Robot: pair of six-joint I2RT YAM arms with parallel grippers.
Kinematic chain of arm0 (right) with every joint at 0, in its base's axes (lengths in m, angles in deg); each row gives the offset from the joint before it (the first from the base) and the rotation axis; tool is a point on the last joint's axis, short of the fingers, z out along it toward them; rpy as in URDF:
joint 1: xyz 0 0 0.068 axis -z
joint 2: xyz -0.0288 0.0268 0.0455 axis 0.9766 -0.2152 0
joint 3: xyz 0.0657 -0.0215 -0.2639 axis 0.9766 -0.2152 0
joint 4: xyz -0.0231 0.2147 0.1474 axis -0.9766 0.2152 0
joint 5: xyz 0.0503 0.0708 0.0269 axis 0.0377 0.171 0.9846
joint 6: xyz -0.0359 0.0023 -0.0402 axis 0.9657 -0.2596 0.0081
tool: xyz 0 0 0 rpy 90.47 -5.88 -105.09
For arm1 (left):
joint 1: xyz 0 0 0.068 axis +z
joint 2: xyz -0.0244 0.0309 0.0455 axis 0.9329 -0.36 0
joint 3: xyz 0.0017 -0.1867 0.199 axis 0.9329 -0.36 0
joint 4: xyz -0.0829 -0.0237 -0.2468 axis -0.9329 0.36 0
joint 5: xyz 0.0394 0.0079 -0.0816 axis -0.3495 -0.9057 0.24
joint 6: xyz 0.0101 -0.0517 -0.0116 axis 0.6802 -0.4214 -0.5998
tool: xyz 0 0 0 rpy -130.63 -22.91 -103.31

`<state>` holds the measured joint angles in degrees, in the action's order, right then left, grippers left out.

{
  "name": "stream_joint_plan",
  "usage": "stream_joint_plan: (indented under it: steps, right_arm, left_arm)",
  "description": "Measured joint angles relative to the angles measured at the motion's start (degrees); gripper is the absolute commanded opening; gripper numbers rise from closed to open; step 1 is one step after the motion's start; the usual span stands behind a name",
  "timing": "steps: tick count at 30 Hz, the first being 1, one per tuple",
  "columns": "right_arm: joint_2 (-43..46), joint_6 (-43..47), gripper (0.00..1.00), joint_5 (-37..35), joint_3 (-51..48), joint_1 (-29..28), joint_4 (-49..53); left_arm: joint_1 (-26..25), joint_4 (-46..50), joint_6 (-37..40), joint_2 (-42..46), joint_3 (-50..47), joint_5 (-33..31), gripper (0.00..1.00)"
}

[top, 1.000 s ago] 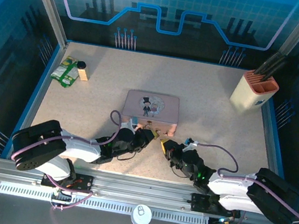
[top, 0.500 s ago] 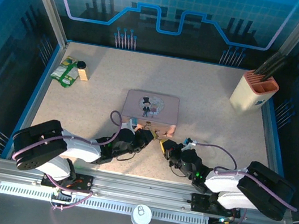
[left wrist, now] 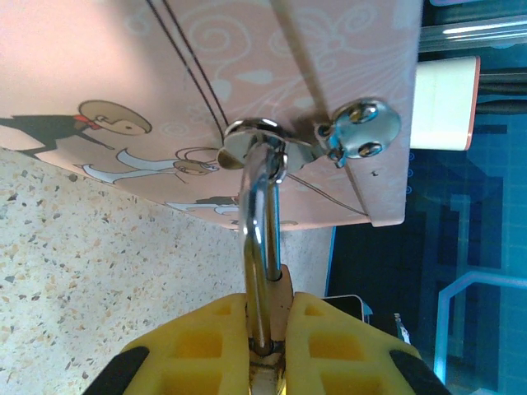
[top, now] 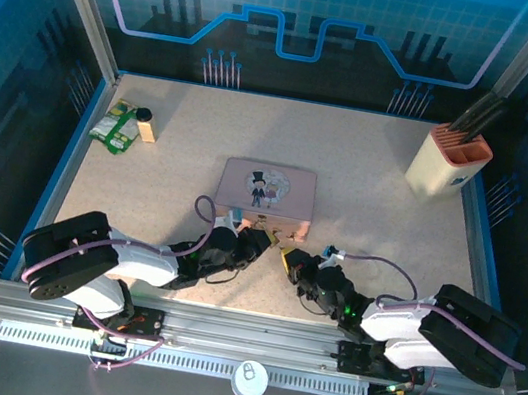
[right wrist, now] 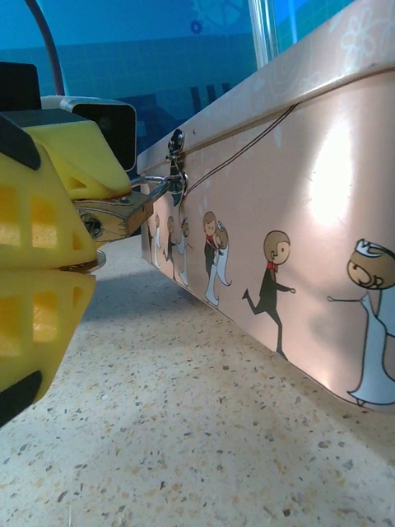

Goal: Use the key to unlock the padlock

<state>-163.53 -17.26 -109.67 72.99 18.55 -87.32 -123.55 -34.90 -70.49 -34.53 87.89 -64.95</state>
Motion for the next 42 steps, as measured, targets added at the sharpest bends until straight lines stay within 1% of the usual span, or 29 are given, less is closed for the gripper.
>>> stream_joint_plan:
  steps: [19, 22, 31, 42]
  right_arm:
    - [1.5, 0.6, 0.0, 0.6, 0.0, -0.8, 1.2]
    - [1.8, 0.9, 0.0, 2.2, -0.1, 0.3, 1.2]
    - [2.3, 1.5, 0.0, 10.0, 0.0, 4.5, 1.2]
    - [2.4, 1.9, 0.0, 13.8, -0.1, 6.8, 0.8]
  left_arm:
    - [0.0, 0.1, 0.2, 0.0, 0.0, -0.2, 0.0]
    - [0.0, 0.0, 0.2, 0.0, 0.0, -0.2, 0.0]
    - [0.0, 0.1, 1.3, 0.2, 0.0, -0.8, 0.0]
    - [0.1, 1.4, 1.5, 1.2, 0.0, -1.0, 0.0]
